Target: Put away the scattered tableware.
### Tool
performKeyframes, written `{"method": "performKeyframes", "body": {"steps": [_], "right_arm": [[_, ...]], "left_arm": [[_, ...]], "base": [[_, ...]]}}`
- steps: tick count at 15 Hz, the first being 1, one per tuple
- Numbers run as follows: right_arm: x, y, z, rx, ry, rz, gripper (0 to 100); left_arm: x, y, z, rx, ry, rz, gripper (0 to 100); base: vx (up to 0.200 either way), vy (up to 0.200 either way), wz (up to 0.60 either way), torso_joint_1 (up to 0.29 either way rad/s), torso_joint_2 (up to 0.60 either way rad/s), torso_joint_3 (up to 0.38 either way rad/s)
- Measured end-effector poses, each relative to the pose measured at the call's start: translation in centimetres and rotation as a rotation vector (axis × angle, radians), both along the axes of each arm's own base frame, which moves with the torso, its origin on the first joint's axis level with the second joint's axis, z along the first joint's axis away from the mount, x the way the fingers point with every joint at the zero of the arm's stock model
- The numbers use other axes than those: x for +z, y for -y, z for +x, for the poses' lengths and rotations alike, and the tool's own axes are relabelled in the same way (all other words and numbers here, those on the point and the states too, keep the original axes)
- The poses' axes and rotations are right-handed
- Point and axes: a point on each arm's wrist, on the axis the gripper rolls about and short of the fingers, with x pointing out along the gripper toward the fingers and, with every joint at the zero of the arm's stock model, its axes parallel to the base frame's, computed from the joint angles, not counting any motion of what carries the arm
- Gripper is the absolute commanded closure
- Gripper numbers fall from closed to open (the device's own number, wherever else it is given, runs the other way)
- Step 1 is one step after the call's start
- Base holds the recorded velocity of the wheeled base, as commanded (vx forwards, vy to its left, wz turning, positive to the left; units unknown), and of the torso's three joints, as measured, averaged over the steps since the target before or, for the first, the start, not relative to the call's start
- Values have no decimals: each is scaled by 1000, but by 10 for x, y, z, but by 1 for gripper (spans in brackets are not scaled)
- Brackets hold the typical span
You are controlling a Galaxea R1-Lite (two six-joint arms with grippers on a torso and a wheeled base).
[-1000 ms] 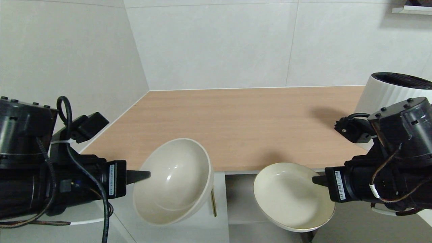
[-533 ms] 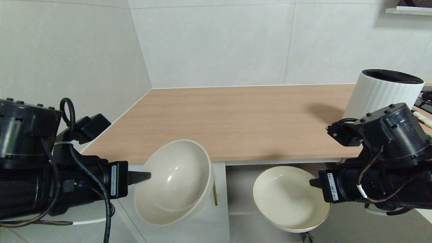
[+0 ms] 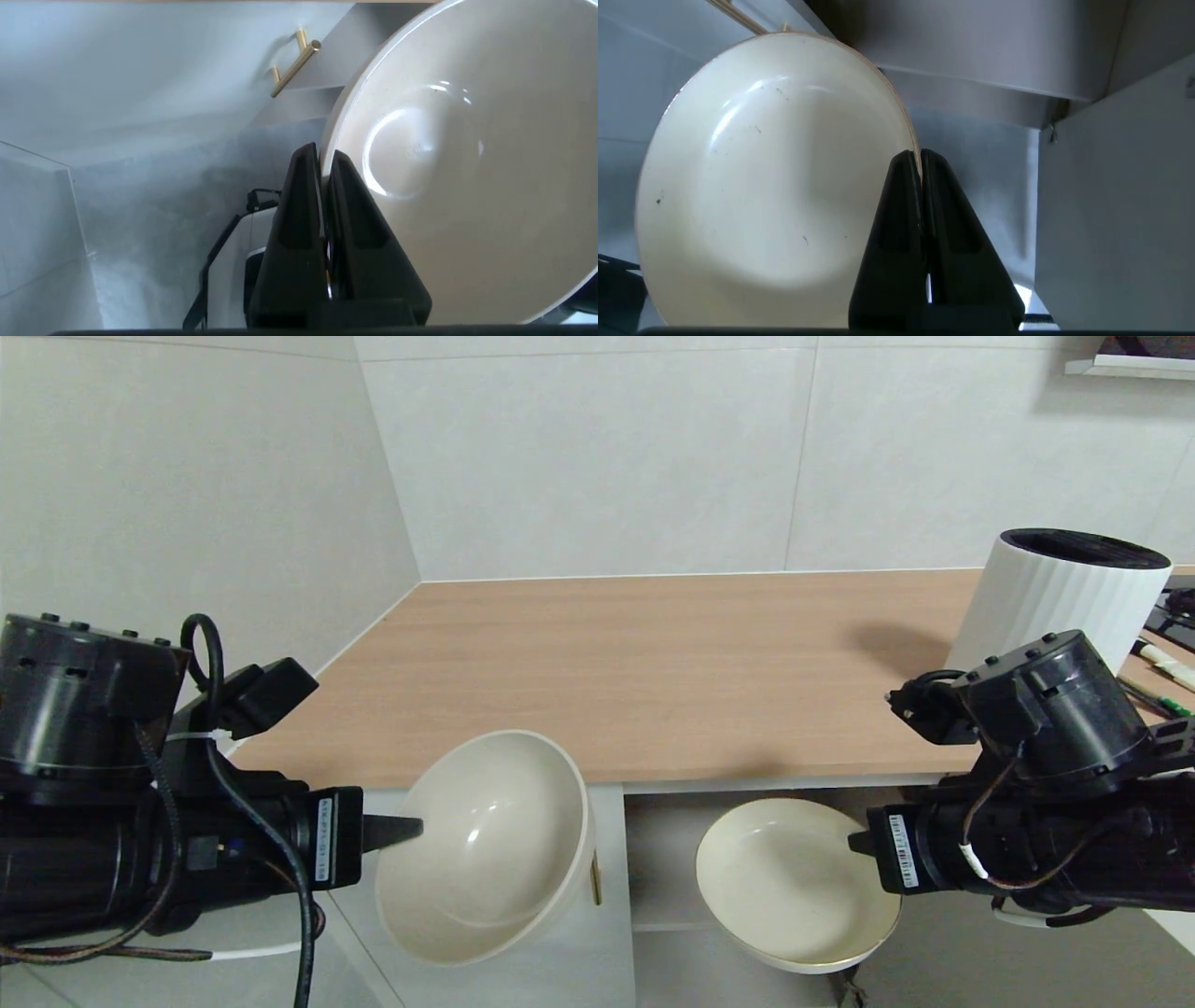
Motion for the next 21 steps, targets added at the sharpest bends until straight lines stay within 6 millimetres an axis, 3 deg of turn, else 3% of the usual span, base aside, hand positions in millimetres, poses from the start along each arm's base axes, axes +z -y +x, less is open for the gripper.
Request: {"method": "performKeyframes", "body": {"steps": [17, 21], "right_arm": [[-5, -3, 3, 0, -16, -13, 100], [-6, -3, 4, 0, -19, -15, 100]], "left_arm": [[-4, 1, 3, 1, -17, 6, 100], [-5, 1, 3, 1, -20, 8, 100]], "base": [[0, 0, 0, -144, 426, 273], [0, 0, 0, -25, 117, 88]]}}
